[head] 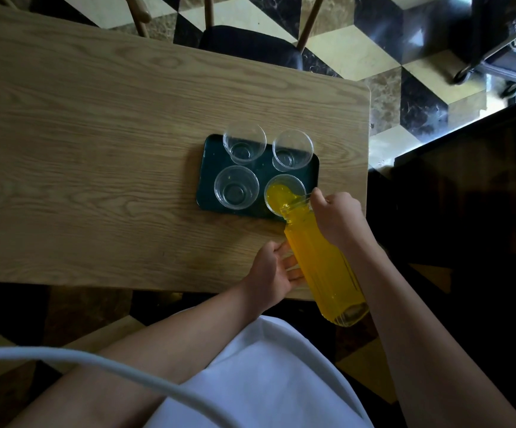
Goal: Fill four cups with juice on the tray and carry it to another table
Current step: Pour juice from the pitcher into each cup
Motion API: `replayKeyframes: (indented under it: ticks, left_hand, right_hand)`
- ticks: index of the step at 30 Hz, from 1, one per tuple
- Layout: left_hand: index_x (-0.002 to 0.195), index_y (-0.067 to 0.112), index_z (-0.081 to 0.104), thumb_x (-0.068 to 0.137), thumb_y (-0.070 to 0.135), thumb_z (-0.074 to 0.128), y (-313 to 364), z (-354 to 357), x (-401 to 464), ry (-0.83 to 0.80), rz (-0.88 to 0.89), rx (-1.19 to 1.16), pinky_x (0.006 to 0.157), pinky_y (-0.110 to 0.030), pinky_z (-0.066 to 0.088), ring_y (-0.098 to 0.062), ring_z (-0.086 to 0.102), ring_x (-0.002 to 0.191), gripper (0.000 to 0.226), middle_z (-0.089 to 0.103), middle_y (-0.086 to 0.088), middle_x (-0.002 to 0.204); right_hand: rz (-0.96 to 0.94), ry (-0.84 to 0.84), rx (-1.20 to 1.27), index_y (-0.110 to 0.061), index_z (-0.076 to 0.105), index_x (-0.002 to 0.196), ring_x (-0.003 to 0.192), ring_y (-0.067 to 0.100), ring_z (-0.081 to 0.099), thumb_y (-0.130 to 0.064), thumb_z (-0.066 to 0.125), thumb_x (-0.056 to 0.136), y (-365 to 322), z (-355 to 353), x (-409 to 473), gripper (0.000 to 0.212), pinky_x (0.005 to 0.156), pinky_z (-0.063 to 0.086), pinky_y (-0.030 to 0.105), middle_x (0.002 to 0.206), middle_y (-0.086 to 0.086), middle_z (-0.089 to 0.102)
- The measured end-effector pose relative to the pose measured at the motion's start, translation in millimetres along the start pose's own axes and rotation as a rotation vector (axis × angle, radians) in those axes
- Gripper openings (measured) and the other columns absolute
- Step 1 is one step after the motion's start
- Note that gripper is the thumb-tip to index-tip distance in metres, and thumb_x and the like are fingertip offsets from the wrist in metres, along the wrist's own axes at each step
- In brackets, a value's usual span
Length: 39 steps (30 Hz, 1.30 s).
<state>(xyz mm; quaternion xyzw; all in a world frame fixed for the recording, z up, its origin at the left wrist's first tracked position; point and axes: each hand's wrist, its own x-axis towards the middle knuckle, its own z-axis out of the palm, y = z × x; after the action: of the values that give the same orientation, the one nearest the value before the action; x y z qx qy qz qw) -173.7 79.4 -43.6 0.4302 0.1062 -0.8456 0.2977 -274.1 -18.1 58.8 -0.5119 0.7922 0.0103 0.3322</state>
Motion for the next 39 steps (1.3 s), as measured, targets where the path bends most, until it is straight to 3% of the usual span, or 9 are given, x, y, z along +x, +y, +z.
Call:
replayKeyframes:
  ticks: [7,13,19,23,26,30,34,39]
  left_hand:
    - [0.139,0.014,0.059,0.089,0.028,0.03,-2,-3,1,-0.015,0.004,-0.021,0.106,-0.058,0.044,-0.04,0.058,0.115,0.059,0.065,-0.02,0.121]
    - [0.132,0.014,0.061,0.088,0.024,0.032,3,0,-3,0.026,0.053,-0.013,0.109,-0.058,0.041,-0.043,0.054,0.123,0.053,0.063,-0.022,0.13]
    - [0.138,0.016,0.057,0.102,0.04,0.026,12,7,0,0.139,0.11,0.073,0.112,-0.051,0.039,-0.037,0.055,0.128,0.053,0.062,-0.022,0.135]
    - [0.13,0.018,0.061,0.096,0.033,0.029,13,17,0,0.168,0.17,0.138,0.106,-0.049,0.044,-0.035,0.058,0.11,0.049,0.064,-0.019,0.117]
    - [0.109,0.02,0.067,0.081,0.034,0.039,15,27,-3,0.129,0.179,0.125,0.092,-0.043,0.046,-0.03,0.049,0.091,0.042,0.05,-0.016,0.106]
    - [0.114,0.024,0.072,0.093,0.026,0.034,12,42,-5,0.0,0.225,0.149,0.113,-0.055,0.039,-0.027,0.058,0.102,0.043,0.064,-0.01,0.11]
    - [0.136,0.02,0.057,0.096,0.03,0.033,15,61,-8,-0.015,0.266,0.164,0.113,-0.054,0.04,-0.034,0.059,0.124,0.047,0.066,-0.015,0.132]
    - [0.127,0.024,0.061,0.096,0.031,0.028,29,81,-8,-0.003,0.31,0.159,0.107,-0.053,0.045,-0.037,0.06,0.121,0.046,0.068,-0.019,0.127]
  right_hand:
    - [-0.021,0.012,0.036,-0.008,0.041,0.057,0.048,0.021,0.04,-0.04,0.042,0.102,5,3,-2,0.056,0.047,0.028,0.027,0.056,0.007,0.046]
    - [-0.08,0.029,0.148,-0.013,0.034,0.055,0.046,0.018,0.032,-0.04,0.044,0.102,16,1,-9,0.055,0.046,0.024,0.025,0.051,0.002,0.039]
    - [-0.142,0.087,0.322,-0.013,0.039,0.052,0.046,0.019,0.034,-0.036,0.044,0.101,32,3,-14,0.055,0.048,0.027,0.027,0.049,0.005,0.04]
    - [-0.163,0.109,0.416,-0.013,0.041,0.051,0.047,0.021,0.037,-0.039,0.045,0.101,42,-1,-12,0.056,0.049,0.032,0.033,0.049,0.008,0.041]
    - [-0.171,0.12,0.453,-0.016,0.042,0.052,0.048,0.021,0.038,-0.04,0.045,0.1,47,-11,-9,0.054,0.051,0.033,0.036,0.05,0.009,0.041]
    - [-0.226,0.129,0.452,-0.016,0.04,0.053,0.049,0.021,0.036,-0.046,0.045,0.098,48,-31,-6,0.054,0.051,0.031,0.036,0.052,0.012,0.039]
    - [-0.249,0.131,0.414,-0.017,0.038,0.053,0.05,0.021,0.034,-0.045,0.047,0.095,39,-51,3,0.051,0.052,0.031,0.036,0.052,0.009,0.036]
    - [-0.262,0.101,0.365,-0.013,0.039,0.058,0.053,0.022,0.033,-0.042,0.047,0.096,24,-71,20,0.049,0.055,0.029,0.036,0.055,0.011,0.034]
